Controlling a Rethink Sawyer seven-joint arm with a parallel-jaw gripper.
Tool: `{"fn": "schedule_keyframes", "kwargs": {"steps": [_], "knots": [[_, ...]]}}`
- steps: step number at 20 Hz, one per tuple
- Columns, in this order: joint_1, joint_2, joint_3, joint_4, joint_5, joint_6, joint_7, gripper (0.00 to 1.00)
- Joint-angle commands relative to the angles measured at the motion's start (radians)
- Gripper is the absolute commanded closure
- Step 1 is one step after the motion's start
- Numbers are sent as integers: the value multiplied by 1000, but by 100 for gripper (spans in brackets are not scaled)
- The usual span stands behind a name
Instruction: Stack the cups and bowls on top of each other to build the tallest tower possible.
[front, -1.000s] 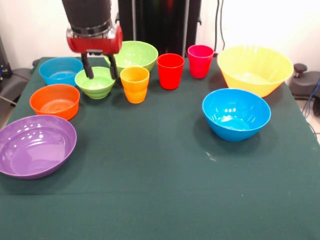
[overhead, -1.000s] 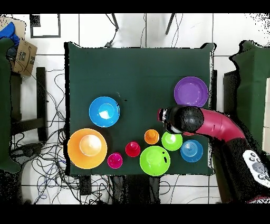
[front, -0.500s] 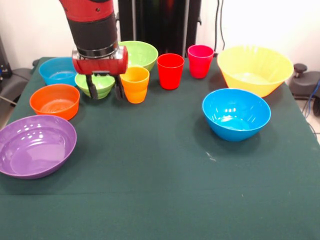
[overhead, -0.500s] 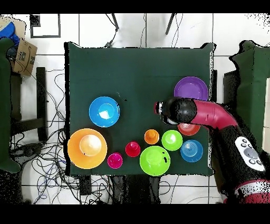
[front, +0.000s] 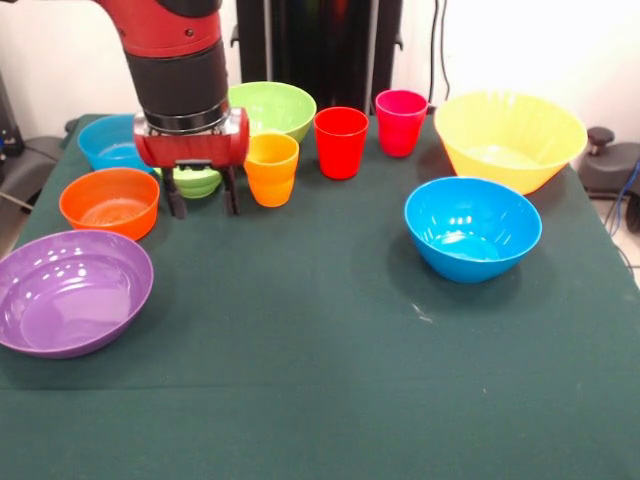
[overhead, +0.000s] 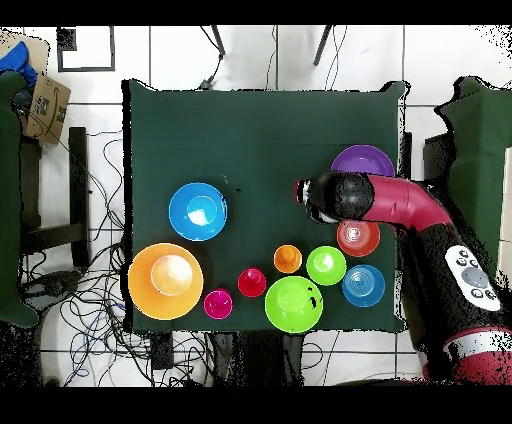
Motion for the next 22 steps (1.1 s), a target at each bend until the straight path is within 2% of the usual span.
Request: {"fn": "schedule_keyframes", "kwargs": {"steps": [1, 3, 6, 10, 15, 22], "knots": [[19, -12, 51, -101, -119, 177, -310, 0], [9, -19, 54, -82, -123, 170, -297, 0], [-37, -38, 56, 36, -118, 88, -235, 0], [-83, -104, 59, 157, -102, 47, -184, 0], [-110, -115, 64, 210, -126, 4, -158, 0], [-98, -125, 49, 246, -159, -35, -106, 0]]}}
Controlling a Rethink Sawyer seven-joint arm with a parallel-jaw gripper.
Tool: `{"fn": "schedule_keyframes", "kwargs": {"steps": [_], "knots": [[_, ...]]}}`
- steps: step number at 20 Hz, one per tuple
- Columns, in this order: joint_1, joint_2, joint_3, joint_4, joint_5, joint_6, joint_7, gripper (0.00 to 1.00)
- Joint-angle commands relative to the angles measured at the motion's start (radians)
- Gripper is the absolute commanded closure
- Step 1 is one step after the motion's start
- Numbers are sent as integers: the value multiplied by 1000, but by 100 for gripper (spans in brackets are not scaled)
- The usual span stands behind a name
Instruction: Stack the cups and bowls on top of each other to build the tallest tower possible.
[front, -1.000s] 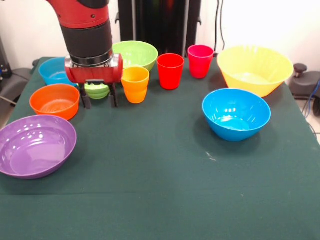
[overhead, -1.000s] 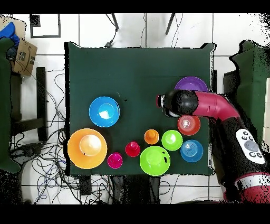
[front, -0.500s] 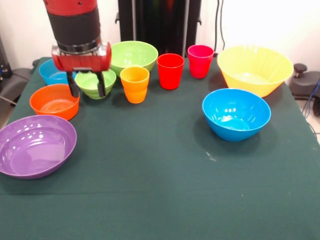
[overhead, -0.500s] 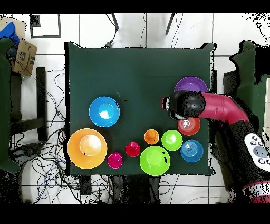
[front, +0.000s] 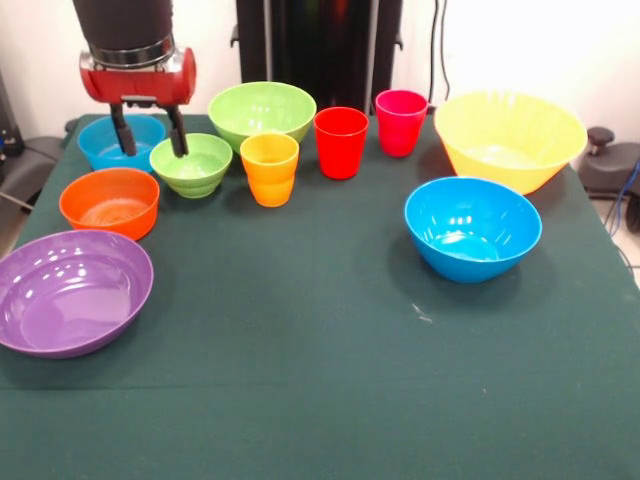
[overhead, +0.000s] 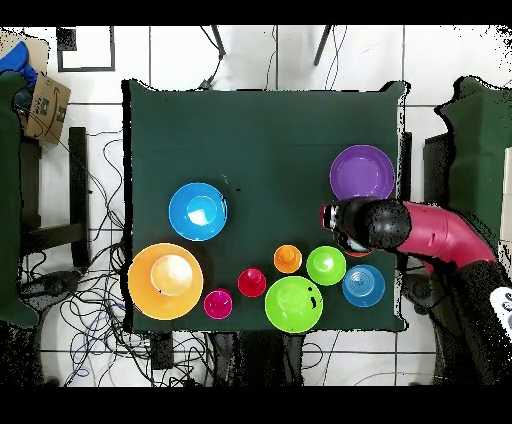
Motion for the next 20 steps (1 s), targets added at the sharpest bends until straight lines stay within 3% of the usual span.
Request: {"fn": "schedule_keyframes", "kwargs": {"steps": [1, 20], "knots": [[36, 4, 19, 103, -121, -75, -99, 0], [32, 109, 11, 55, -201, -200, -50, 0]]}}
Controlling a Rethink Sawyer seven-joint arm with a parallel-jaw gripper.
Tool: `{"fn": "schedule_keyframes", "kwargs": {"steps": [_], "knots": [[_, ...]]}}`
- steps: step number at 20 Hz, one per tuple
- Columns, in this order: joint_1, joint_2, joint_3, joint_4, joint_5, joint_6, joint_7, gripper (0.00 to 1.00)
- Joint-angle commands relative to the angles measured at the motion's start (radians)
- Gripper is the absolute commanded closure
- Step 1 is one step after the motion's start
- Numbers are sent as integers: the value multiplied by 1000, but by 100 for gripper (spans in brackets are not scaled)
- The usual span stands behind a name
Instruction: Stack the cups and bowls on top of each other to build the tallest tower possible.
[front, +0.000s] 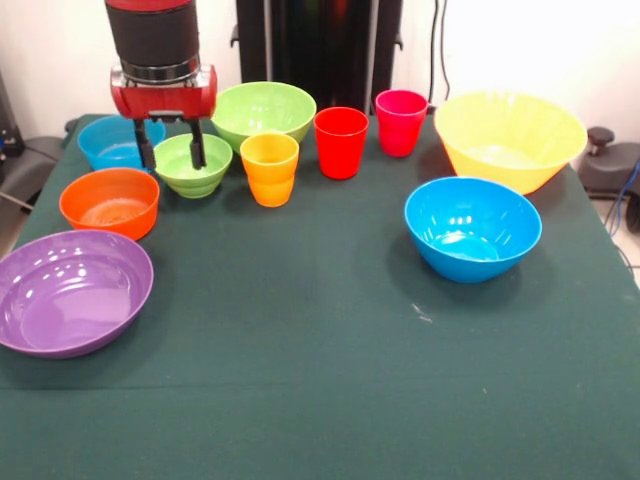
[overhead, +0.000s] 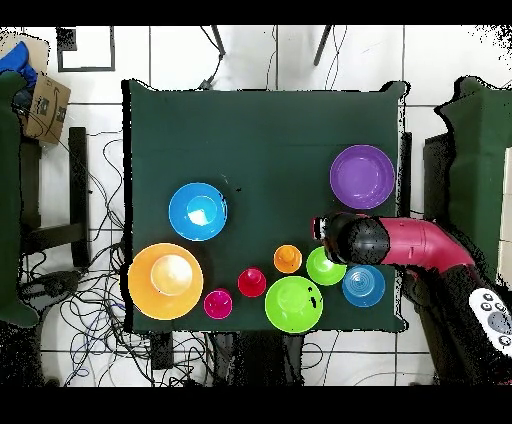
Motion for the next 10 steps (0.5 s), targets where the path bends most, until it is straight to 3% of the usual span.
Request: {"fn": "schedule_keyframes", "kwargs": {"steps": [1, 10], "knots": [[25, 83, 13, -13, -88, -67, -56, 0], [38, 127, 7, -70, -126, -83, -70, 0]]}}
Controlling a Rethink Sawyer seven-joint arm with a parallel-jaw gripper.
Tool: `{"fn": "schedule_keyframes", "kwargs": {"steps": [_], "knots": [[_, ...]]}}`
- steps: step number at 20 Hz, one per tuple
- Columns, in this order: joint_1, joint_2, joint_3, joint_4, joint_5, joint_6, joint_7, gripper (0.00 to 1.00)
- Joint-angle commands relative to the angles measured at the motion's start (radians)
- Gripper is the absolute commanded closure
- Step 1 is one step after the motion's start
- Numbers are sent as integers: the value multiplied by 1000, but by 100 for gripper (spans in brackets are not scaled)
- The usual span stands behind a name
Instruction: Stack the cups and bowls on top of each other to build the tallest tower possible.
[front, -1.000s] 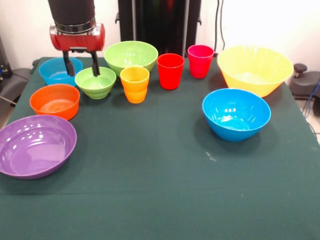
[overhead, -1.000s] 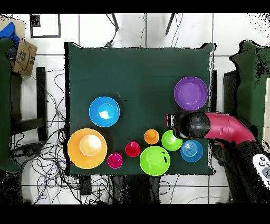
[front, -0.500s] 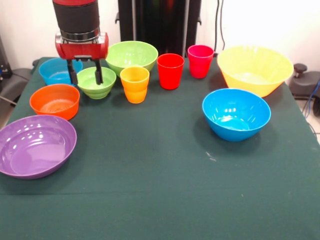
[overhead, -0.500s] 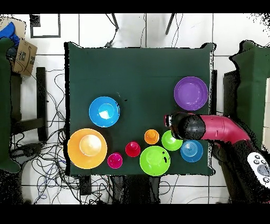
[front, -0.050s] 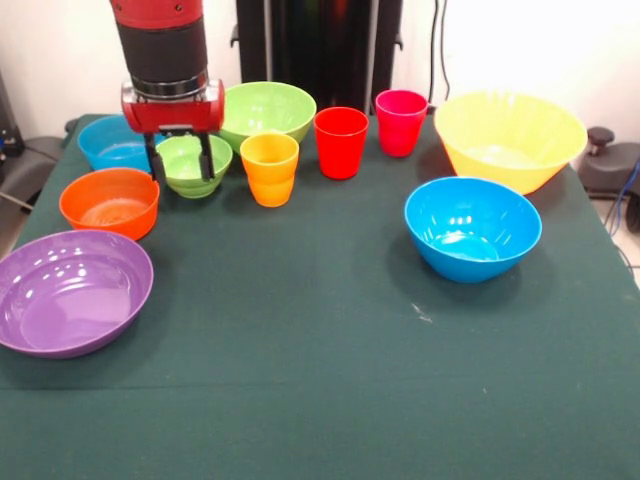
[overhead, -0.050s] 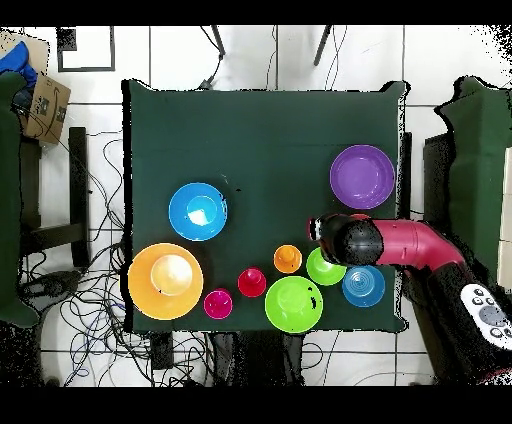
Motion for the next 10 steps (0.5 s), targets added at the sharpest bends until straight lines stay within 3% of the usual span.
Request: {"fn": "schedule_keyframes", "kwargs": {"steps": [1, 10], "knots": [[40, 87, 1, -67, -109, -48, -68, 0], [74, 81, -55, -57, -187, -80, -23, 0]]}}
